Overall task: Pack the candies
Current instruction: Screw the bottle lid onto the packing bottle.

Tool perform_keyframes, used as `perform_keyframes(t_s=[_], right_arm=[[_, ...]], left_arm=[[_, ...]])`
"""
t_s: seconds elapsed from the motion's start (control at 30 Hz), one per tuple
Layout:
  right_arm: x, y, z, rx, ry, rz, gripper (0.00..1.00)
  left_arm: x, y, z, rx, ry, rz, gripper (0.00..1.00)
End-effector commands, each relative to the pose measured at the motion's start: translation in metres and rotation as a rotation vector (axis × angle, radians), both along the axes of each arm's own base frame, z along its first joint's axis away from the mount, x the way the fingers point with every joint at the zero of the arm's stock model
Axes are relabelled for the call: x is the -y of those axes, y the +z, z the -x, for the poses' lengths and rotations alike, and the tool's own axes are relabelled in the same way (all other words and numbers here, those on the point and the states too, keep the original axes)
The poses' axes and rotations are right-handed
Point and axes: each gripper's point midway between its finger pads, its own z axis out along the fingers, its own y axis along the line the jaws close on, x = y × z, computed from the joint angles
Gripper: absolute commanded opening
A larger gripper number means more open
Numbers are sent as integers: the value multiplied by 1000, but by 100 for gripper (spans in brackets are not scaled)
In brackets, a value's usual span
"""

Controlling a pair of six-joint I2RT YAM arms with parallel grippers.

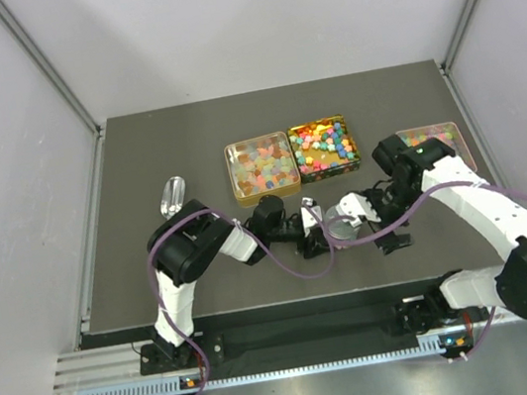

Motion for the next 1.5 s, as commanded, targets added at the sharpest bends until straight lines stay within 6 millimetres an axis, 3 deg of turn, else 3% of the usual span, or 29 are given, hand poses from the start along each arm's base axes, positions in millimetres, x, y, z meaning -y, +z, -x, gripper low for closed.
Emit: perform_keyframes(t_s=[0.0, 0.3, 0.5, 1.17, 1.47], right_arm=[[-2, 15, -13, 18, -25, -19, 100], [-27, 2, -62, 62, 62, -74, 100], [-30, 1, -85, 53, 70, -68, 100], [-40, -12, -70, -17, 253, -107, 100], [-48, -16, -77, -20, 273, -117, 100]], left_arm=[[-51, -86, 17, -176, 83, -291, 0], [-52, -86, 21, -167, 57, -290, 0], [-52, -85, 24, -168, 50, -289, 0], [-52, -89, 21, -171, 62, -297, 0], [-51, -89, 22, -166, 61, -299, 0]])
